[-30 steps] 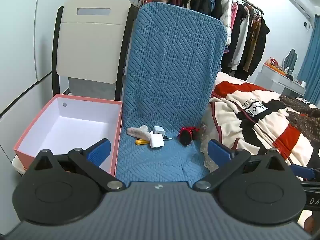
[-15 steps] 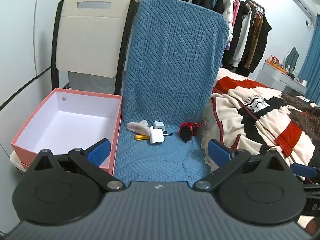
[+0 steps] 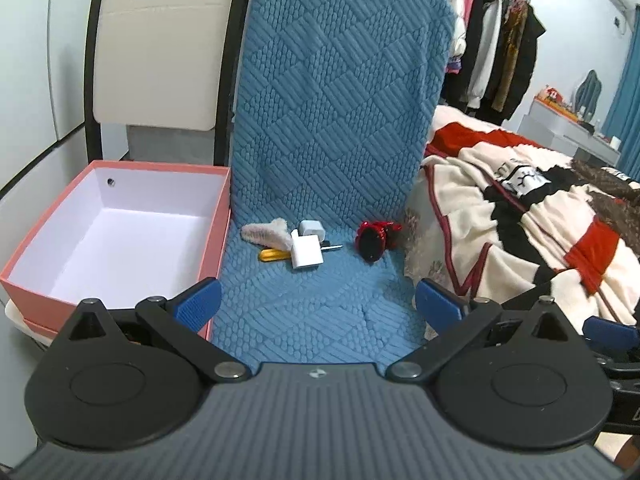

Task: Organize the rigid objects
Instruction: 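Move both tools toward the objects on the blue seat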

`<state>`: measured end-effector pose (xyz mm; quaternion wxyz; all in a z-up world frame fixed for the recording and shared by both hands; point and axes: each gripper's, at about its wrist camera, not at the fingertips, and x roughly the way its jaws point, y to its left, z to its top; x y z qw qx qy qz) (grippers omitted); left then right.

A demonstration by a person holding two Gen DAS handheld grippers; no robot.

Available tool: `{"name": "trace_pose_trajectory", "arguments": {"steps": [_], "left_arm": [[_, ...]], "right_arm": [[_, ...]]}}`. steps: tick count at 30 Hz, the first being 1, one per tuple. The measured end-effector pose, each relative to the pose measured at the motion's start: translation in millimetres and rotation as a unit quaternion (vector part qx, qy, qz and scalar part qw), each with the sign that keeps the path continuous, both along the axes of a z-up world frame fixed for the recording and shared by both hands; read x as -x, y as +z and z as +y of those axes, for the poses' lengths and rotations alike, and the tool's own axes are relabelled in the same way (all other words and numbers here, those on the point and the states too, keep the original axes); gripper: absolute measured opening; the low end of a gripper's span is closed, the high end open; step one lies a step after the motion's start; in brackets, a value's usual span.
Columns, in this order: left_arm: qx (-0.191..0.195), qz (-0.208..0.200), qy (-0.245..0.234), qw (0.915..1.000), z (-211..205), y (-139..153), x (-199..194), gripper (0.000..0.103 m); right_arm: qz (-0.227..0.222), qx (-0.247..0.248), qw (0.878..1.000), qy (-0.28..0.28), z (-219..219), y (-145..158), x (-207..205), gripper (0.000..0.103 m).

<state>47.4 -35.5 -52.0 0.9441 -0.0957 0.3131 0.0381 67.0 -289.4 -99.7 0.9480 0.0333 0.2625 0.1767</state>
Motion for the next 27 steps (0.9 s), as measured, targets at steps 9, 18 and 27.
{"name": "trace_pose_trajectory", "arguments": {"steps": [9,18,27], "left_arm": [[-0.006,0.017,0.023,0.9996,-1,-17,-24,0.103],[-0.009,0.020,0.021,0.9995,-5,-34,-50,0.103],[0.000,0.024,0.003,0.9997,2,-35,-62,0.103]], "right_arm": [[0.014,0.000,1.000,0.024,-5,-13,-25,0.103],[0.029,0.007,0.999,0.024,-6,-24,-48,0.103],[0.033,-0.001,0.999,-0.002,-1,-28,-47,0.103]]}}
